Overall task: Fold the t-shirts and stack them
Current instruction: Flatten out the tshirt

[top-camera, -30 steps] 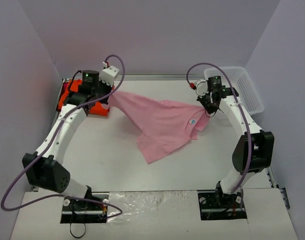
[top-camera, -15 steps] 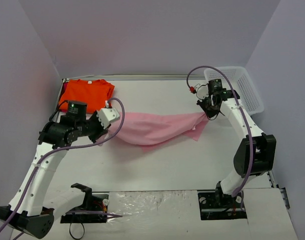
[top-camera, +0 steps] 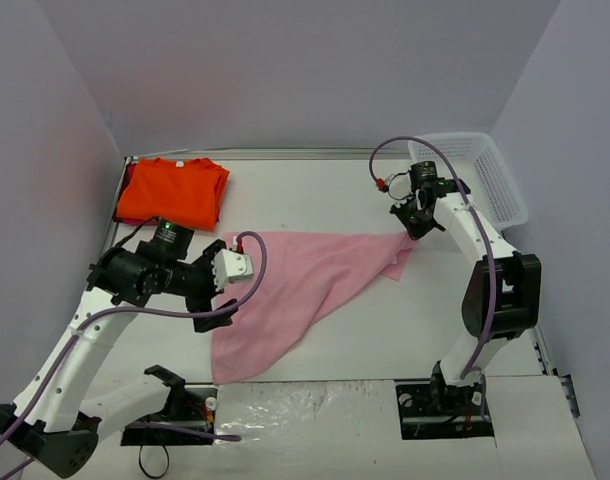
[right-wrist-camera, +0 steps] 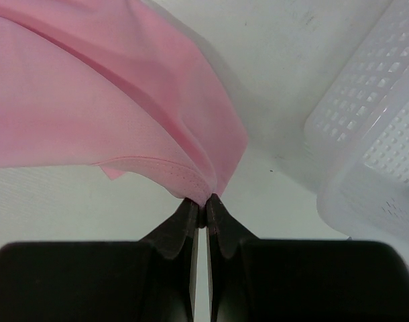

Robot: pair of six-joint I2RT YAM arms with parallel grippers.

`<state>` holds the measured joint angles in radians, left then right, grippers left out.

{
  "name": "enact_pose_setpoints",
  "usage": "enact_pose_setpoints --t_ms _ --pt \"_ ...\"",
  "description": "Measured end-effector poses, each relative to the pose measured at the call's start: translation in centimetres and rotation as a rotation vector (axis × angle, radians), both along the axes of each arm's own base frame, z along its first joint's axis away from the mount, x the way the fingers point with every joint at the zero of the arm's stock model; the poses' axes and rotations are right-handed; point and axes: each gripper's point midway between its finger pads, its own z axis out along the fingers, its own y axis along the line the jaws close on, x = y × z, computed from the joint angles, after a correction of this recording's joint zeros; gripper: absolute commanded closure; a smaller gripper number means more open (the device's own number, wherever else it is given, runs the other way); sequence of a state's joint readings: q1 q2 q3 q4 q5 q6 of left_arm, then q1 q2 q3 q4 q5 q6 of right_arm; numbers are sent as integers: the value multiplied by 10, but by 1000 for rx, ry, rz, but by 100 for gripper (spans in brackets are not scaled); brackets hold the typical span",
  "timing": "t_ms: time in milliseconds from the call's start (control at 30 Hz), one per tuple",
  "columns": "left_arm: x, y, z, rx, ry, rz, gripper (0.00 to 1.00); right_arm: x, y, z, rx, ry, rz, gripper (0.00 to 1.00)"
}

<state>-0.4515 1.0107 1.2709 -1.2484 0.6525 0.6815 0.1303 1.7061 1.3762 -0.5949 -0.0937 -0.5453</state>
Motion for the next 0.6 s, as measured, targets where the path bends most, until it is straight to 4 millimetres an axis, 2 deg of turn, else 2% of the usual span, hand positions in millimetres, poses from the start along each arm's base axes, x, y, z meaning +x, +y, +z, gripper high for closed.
enact_pose_setpoints --t_ms 67,167,233,333,467,600 --pt "18 -1 -10 9 -27 61 3 0 0 -1 0 4 -2 100" --pt "50 -3 -38 31 5 173 3 0 0 -5 1 13 -3 100" --pt "78 -4 -54 28 48 258 3 0 1 -7 2 19 -4 100" --pt "137 -4 -86 19 118 397 3 -1 2 -11 4 30 -6 100" --pt "196 14 -134 74 151 566 3 -5 4 -18 7 45 -3 100" --pt "234 18 -150 99 116 627 3 -11 4 -27 5 71 -4 100"
